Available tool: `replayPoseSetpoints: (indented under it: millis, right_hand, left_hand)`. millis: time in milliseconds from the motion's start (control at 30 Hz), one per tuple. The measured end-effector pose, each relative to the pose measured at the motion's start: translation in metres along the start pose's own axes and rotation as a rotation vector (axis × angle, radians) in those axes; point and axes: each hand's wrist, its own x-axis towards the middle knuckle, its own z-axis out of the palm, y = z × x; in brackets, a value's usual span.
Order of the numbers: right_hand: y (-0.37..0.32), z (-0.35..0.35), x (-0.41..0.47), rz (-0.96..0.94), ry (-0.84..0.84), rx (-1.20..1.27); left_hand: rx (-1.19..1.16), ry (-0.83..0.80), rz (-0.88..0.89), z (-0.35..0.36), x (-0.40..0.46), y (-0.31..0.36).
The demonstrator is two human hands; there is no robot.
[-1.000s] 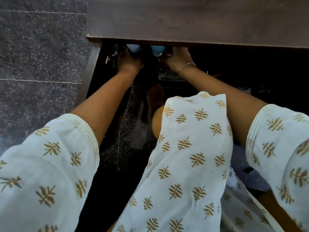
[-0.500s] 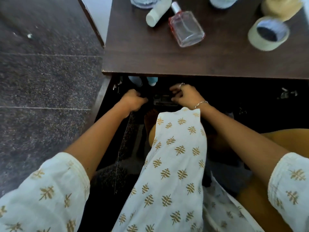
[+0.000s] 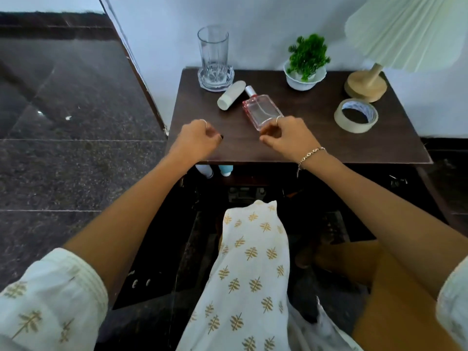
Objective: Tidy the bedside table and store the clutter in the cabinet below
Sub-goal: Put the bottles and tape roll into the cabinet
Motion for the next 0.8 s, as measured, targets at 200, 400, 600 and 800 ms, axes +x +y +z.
replayPoseSetpoints:
  millis: [200,400,600,800]
  right_hand:
    - [0.012,0.008,0.073,0.194,0.072,-0.103]
    - [0.015,0.022,0.110,0.391,-0.079,-0.237]
    - [0.011,0.022,0.117,0.391,-0.135,-0.228]
    - [0.024,-0.005,0.069,0.488,-0.114,0.156]
  left_hand:
    - [-0.004,0.156,0.040,0.012,0.061,0.025]
    - [0.112,0.168,0.012,0.022,0.110,0.037]
    - [0.246,0.108,0.048,0.027,0.135,0.050]
    - [0.352,0.090,0.074,0.034,0.127,0.062]
